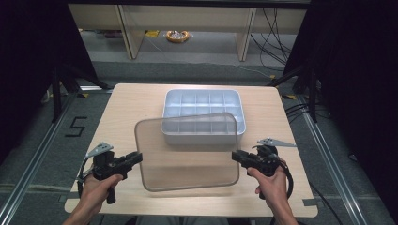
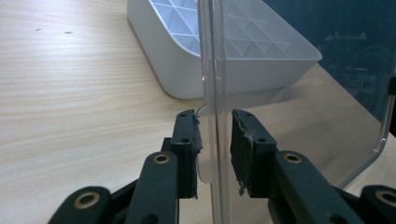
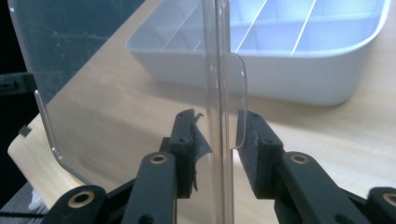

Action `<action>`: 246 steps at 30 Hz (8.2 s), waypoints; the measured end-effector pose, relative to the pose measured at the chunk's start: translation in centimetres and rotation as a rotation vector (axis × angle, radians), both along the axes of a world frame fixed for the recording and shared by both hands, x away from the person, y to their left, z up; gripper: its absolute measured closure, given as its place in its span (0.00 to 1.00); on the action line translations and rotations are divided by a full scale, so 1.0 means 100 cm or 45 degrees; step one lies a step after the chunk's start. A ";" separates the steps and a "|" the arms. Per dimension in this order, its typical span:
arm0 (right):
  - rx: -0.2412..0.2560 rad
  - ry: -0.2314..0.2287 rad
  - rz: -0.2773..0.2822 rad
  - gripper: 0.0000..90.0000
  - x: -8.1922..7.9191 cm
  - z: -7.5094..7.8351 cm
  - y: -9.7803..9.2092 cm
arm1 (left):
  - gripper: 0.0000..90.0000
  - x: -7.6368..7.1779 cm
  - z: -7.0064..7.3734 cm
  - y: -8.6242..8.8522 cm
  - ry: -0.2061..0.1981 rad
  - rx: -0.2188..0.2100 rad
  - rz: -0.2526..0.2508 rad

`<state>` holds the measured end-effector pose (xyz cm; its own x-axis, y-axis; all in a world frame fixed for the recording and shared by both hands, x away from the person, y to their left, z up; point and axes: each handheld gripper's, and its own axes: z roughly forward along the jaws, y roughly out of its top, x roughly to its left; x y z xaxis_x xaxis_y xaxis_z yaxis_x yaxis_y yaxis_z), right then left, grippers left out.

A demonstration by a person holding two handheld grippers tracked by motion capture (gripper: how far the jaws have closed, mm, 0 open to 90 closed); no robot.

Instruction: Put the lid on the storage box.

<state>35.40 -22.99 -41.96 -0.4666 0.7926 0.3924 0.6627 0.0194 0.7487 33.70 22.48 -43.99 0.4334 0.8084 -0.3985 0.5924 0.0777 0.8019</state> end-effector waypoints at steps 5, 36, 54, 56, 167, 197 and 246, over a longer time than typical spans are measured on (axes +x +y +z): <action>-0.008 -0.027 -0.025 0.76 0.014 0.016 -0.008 | 0.78 0.013 0.006 -0.008 0.002 0.002 -0.005; 0.049 -0.004 -0.181 0.74 0.082 0.045 -0.017 | 0.76 0.107 0.045 -0.034 0.036 -0.020 0.077; 0.118 0.188 -0.326 0.73 0.127 0.051 -0.019 | 0.73 0.175 0.053 -0.051 0.106 -0.033 0.155; 0.115 0.187 -0.333 0.73 0.132 0.049 -0.018 | 0.73 0.181 0.052 -0.051 0.121 -0.043 0.164; -0.120 0.256 -0.384 0.52 0.187 -0.017 -0.004 | 0.67 0.221 -0.010 -0.060 0.292 -0.017 0.231; -0.239 0.113 -0.384 0.55 0.197 -0.016 -0.010 | 0.60 0.227 -0.012 -0.058 0.271 -0.047 0.274; 0.028 0.252 -0.445 0.59 0.194 -0.022 -0.008 | 0.62 0.216 -0.017 -0.054 0.332 -0.111 0.214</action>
<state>54.77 -23.84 -44.17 -0.0841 0.8807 0.4661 0.7580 -0.2470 0.6036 55.26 17.07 -45.69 0.1710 0.8179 -0.5494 0.7502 0.2534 0.6108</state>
